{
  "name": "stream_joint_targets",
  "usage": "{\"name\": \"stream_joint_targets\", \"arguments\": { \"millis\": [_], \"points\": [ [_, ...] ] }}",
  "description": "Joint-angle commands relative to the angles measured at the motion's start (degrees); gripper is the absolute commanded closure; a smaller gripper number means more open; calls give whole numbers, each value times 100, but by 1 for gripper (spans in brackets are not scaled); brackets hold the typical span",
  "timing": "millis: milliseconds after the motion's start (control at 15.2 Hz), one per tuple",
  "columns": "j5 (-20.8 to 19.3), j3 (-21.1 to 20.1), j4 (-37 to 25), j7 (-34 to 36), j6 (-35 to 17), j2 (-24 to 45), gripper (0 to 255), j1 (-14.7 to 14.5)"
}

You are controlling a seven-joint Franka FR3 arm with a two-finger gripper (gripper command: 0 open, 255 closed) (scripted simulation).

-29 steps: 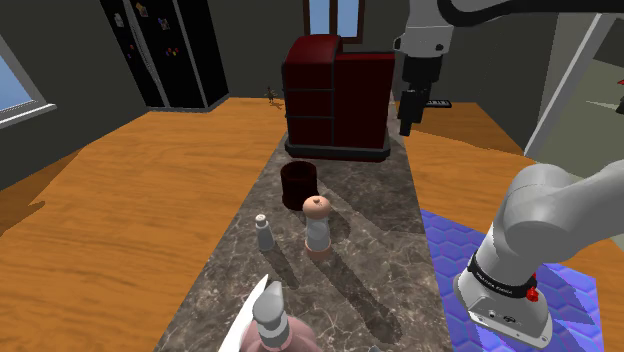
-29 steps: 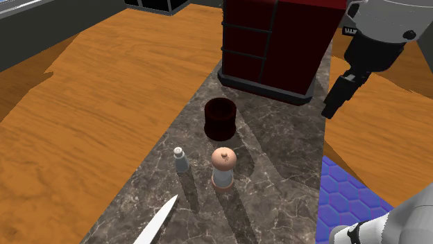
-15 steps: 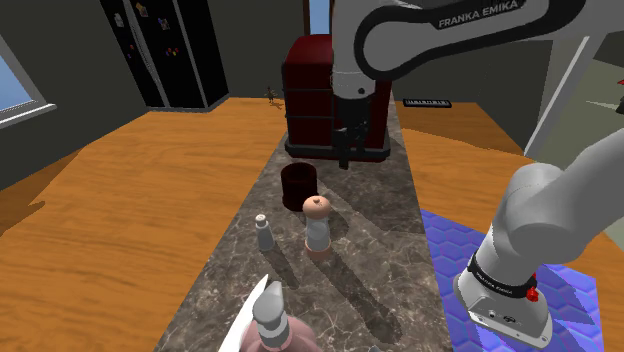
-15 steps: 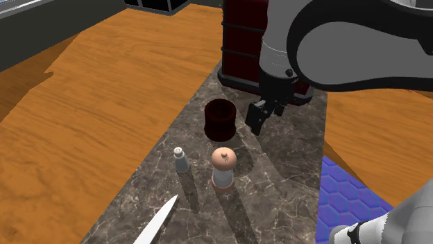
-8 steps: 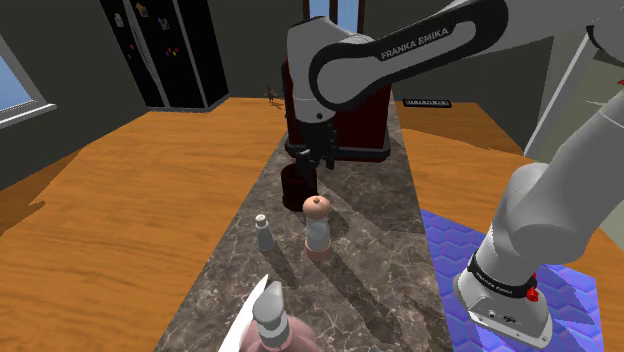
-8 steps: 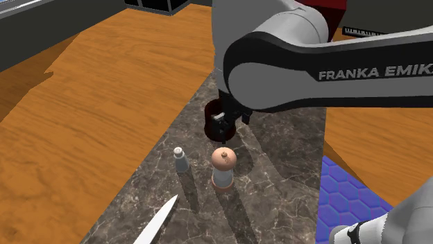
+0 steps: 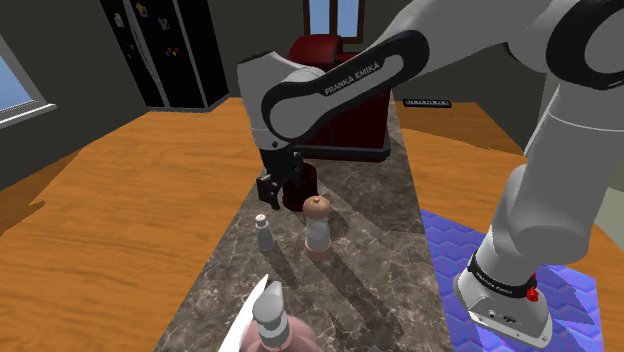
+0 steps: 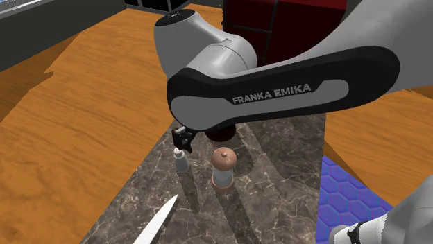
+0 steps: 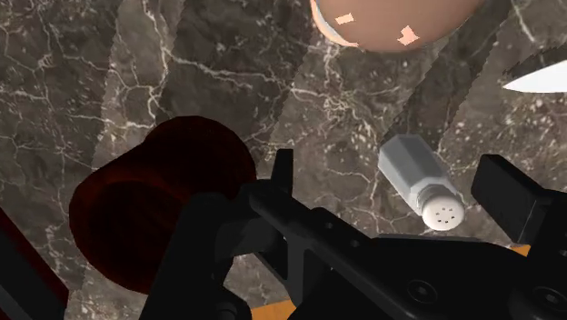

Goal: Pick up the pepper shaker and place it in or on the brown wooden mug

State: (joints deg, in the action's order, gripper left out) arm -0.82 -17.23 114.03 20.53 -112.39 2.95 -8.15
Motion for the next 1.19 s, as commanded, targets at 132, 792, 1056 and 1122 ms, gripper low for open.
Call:
{"name": "stream_joint_targets", "arguments": {
  "millis": [132, 792, 1056, 1122],
  "points": [
    [-344, -103, -844, 423, 1, 954, 0, -220],
    [-654, -82, -1248, 719, -346, 1798, 0, -443],
    [-672, -74, -1177, 731, -454, 1837, 0, -445],
    [-672, -74, -1177, 731, -454, 1838, 0, -445]
  ]
}}
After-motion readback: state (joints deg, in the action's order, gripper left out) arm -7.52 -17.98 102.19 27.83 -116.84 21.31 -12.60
